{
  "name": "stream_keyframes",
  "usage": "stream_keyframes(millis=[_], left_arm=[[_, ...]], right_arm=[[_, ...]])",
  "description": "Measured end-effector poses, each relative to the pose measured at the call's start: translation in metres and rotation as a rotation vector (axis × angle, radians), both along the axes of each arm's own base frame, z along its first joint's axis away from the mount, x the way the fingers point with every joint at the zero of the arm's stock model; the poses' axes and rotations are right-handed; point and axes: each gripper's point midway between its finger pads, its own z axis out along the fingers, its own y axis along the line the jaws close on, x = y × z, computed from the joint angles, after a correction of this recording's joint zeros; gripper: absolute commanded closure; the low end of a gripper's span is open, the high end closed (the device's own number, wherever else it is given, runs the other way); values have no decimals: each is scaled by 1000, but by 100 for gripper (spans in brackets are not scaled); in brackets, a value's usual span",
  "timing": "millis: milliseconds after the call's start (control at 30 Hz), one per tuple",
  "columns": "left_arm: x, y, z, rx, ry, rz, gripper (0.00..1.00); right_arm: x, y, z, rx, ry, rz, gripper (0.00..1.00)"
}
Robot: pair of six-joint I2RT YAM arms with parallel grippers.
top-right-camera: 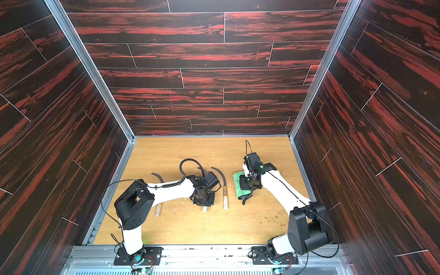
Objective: Wipe small sickles with rags
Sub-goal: Place the small sickle at the center of the board.
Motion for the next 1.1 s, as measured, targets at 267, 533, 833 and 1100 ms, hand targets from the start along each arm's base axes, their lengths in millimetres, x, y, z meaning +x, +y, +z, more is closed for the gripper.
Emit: stream_keyframes(millis=[267,533,833,1100], left_arm=[[5,-2,-5,-6,23,18,86],[6,-3,-5,-26,55,26,79],[6,-3,-5,-35,70,29,74],[7,-3,-5,-39,73,26,72]], right_arm=[[1,1,1,8,-4,1,92],[-1,-1,2,12,-10,-2,91],[-1,-1,2,12,-10,-3,91],[-1,-1,2,12,-11,-3,91]])
